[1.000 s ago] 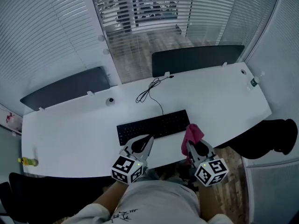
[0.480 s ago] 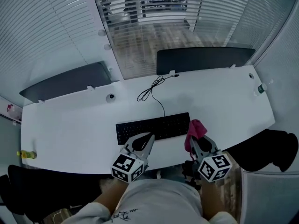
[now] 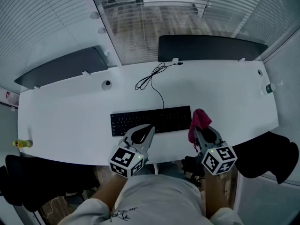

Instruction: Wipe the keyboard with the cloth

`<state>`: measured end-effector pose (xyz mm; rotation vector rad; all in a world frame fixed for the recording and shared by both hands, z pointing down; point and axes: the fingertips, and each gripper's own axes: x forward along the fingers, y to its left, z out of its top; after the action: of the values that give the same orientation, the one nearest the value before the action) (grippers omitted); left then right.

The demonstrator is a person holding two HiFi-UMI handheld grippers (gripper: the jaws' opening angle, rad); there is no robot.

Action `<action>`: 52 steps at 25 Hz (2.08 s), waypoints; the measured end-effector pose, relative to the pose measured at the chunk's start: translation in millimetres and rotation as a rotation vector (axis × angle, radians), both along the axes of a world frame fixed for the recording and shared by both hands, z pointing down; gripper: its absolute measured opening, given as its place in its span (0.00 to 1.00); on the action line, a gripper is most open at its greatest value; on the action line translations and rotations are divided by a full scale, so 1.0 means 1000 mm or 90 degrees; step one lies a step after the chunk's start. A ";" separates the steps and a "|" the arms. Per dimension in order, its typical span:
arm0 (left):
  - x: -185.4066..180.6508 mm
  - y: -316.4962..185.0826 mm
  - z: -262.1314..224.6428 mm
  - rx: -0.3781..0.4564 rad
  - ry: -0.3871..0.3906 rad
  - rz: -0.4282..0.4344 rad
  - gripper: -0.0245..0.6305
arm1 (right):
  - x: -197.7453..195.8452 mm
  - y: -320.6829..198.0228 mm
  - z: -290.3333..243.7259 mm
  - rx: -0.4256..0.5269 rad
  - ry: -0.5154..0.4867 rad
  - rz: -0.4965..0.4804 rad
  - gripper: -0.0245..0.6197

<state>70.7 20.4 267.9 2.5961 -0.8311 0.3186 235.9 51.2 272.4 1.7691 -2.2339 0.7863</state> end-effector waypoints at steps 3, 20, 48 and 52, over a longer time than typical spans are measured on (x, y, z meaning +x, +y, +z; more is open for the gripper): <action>0.002 -0.008 0.011 -0.010 -0.005 -0.002 0.05 | 0.006 -0.006 0.014 -0.022 0.005 0.004 0.15; 0.013 -0.037 0.071 -0.047 -0.033 -0.008 0.05 | 0.036 -0.050 0.092 -0.102 0.025 0.013 0.15; 0.009 -0.046 0.125 -0.114 -0.046 -0.034 0.05 | 0.056 -0.092 0.175 -0.210 0.031 0.010 0.15; 0.007 -0.045 0.132 -0.124 -0.043 -0.039 0.05 | 0.052 -0.094 0.179 -0.218 0.038 0.000 0.15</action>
<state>78.0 -24.7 399.5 2.3866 -0.8555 0.4485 288.0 -42.5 451.4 1.6058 -1.9214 1.0296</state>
